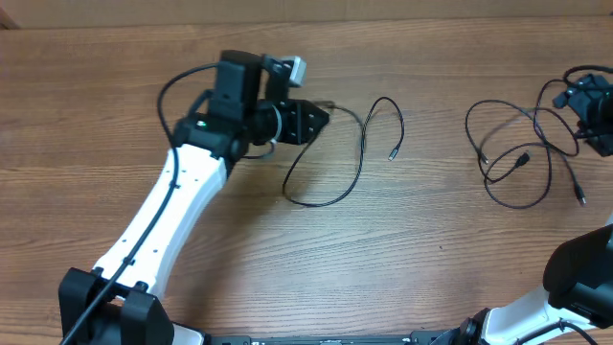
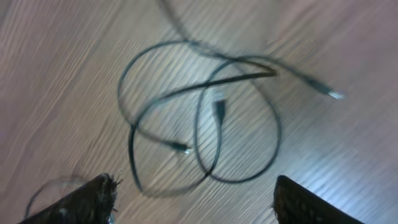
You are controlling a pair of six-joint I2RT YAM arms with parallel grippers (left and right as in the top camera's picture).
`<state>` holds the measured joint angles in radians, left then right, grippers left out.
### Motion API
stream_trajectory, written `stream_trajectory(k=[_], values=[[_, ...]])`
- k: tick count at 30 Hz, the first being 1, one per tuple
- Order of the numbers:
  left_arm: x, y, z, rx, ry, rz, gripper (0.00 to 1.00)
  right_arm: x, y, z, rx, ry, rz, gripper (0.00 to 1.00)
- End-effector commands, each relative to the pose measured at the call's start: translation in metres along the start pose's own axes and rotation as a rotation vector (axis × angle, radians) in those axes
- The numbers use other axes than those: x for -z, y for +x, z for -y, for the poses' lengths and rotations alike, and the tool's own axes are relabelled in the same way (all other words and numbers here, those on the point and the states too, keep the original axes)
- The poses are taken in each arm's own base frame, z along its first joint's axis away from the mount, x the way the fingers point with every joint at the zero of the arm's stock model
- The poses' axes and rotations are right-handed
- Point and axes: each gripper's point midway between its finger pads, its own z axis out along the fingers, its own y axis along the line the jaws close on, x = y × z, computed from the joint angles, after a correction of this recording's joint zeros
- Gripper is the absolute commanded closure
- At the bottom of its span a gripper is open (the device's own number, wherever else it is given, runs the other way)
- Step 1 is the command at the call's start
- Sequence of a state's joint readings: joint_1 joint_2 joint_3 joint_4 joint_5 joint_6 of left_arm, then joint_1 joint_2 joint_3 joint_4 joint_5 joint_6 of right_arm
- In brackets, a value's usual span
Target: Untangle cables
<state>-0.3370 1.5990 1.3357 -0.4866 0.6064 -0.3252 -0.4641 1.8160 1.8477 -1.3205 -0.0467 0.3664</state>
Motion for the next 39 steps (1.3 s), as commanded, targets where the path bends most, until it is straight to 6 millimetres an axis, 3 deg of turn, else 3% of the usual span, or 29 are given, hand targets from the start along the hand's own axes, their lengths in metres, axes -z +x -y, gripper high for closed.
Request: stream_trajectory(k=[1,4,11,17,22,25,30,35,39], values=[[-0.004,0.002,0.011,-0.078,-0.025,0.0,0.58,0.002,0.02,-0.039,0.177,-0.195,-0.08,0.16],[-0.006,0.005,0.01,-0.088,-0.048,-0.004,0.48,0.004,0.036,-0.059,0.254,-0.242,-0.113,0.14],[0.011,-0.011,-0.02,-0.069,-0.144,0.053,0.54,0.006,0.085,-0.105,0.426,-0.27,-0.185,0.09],[0.053,-0.017,-0.072,0.081,-0.298,0.095,0.55,0.011,0.136,-0.146,0.57,-0.302,-0.239,0.09],[0.088,0.008,-0.126,0.283,-0.459,0.047,0.52,0.011,0.182,-0.183,0.706,-0.344,-0.264,0.08],[0.103,0.02,-0.143,0.349,-0.513,0.023,0.51,0.0,0.21,-0.202,0.746,-0.364,-0.271,0.05],[0.11,0.027,-0.15,0.385,-0.53,0.008,0.51,-0.028,0.253,-0.228,0.832,-0.399,-0.263,0.05],[0.11,0.027,-0.15,0.386,-0.529,0.008,0.51,-0.066,0.265,-0.235,0.814,-0.307,-0.148,0.06],[0.11,0.027,-0.15,0.385,-0.529,0.007,0.5,-0.092,0.284,-0.249,0.797,-0.351,-0.116,0.12]])
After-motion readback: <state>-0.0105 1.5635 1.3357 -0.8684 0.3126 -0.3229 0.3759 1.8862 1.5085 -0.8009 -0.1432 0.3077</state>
